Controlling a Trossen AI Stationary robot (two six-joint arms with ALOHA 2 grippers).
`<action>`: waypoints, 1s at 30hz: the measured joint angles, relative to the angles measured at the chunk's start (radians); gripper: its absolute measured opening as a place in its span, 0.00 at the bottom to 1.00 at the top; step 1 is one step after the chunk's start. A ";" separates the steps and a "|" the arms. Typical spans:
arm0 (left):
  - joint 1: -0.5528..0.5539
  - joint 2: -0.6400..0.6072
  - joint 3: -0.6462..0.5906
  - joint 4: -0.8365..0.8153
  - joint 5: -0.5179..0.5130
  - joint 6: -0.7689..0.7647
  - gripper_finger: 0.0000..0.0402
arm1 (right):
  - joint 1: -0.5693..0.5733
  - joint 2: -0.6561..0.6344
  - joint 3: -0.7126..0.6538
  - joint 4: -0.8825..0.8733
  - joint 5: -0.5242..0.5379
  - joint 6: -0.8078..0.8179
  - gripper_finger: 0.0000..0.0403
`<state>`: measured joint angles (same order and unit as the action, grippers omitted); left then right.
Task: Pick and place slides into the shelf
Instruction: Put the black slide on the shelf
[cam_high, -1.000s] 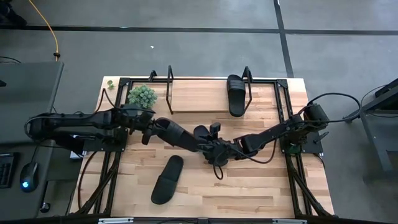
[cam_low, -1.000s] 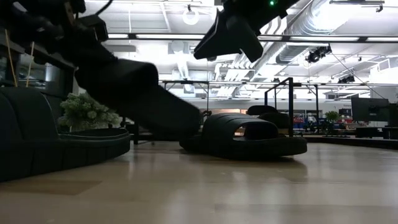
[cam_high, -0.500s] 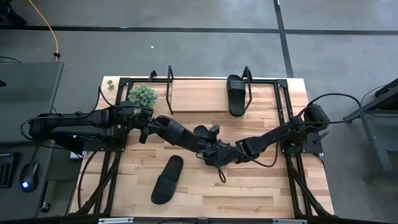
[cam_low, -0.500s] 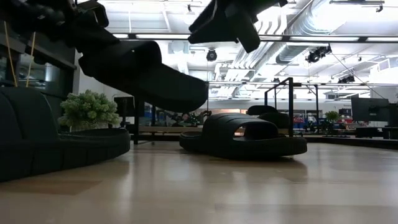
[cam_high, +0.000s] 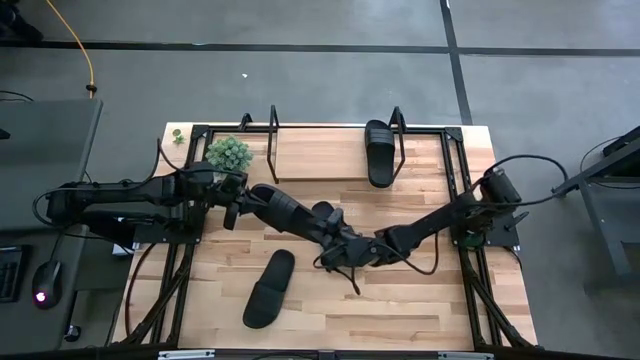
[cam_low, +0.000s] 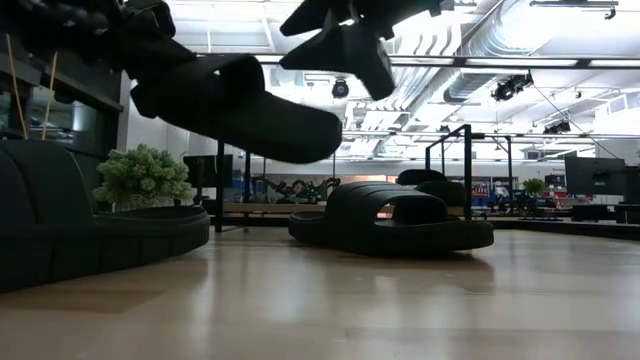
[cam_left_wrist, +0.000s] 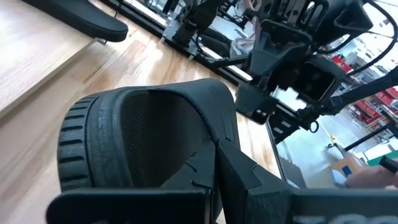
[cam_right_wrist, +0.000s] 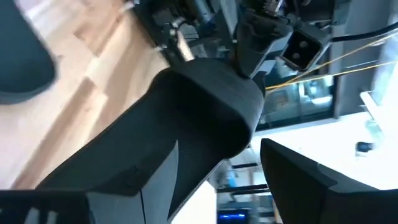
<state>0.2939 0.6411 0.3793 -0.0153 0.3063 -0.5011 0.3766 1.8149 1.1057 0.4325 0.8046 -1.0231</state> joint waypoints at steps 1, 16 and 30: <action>0.000 0.000 0.000 0.003 0.004 0.000 0.00 | 0.002 0.007 0.000 0.023 0.010 -0.022 0.55; 0.000 0.029 0.000 0.052 0.017 -0.028 0.00 | 0.000 0.019 0.000 0.076 0.007 -0.111 0.55; -0.001 0.194 0.000 0.258 0.081 -0.054 0.00 | -0.008 0.019 0.000 0.104 -0.034 -0.104 0.55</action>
<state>0.2932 0.8355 0.3798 0.2424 0.3876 -0.5548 0.3687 1.8336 1.1057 0.5365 0.7704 -1.1267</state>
